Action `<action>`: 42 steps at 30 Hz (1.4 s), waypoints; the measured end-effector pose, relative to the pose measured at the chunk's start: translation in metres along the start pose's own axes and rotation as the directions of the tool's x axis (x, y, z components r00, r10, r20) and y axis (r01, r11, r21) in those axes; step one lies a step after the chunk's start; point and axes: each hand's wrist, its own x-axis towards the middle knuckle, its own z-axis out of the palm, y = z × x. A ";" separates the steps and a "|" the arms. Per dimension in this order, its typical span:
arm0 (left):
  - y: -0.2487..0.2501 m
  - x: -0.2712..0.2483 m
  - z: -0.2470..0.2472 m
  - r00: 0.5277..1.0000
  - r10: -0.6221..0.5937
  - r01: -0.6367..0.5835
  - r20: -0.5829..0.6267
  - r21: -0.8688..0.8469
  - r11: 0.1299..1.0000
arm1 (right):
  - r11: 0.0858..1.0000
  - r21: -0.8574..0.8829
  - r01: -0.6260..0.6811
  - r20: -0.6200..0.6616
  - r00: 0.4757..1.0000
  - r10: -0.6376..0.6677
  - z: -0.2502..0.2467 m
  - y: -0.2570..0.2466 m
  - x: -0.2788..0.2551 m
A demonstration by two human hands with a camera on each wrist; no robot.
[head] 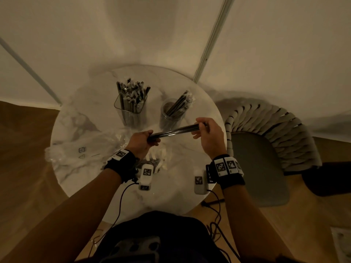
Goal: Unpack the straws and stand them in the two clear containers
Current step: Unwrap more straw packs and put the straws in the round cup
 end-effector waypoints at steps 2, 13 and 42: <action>-0.001 0.001 -0.001 1.000 0.010 -0.009 -0.008 0.026 1.000 | 0.999 0.035 0.003 0.034 0.999 -0.004 -0.001 -0.005 0.000; 0.025 -0.002 0.020 0.991 -0.046 0.080 0.126 -0.276 0.958 | 0.980 -0.052 0.191 0.028 0.981 -0.190 -0.018 -0.066 0.038; 0.027 0.045 0.055 0.862 0.409 -0.433 0.299 0.855 0.285 | 0.587 -0.566 0.578 0.480 0.811 -0.335 0.018 -0.095 0.162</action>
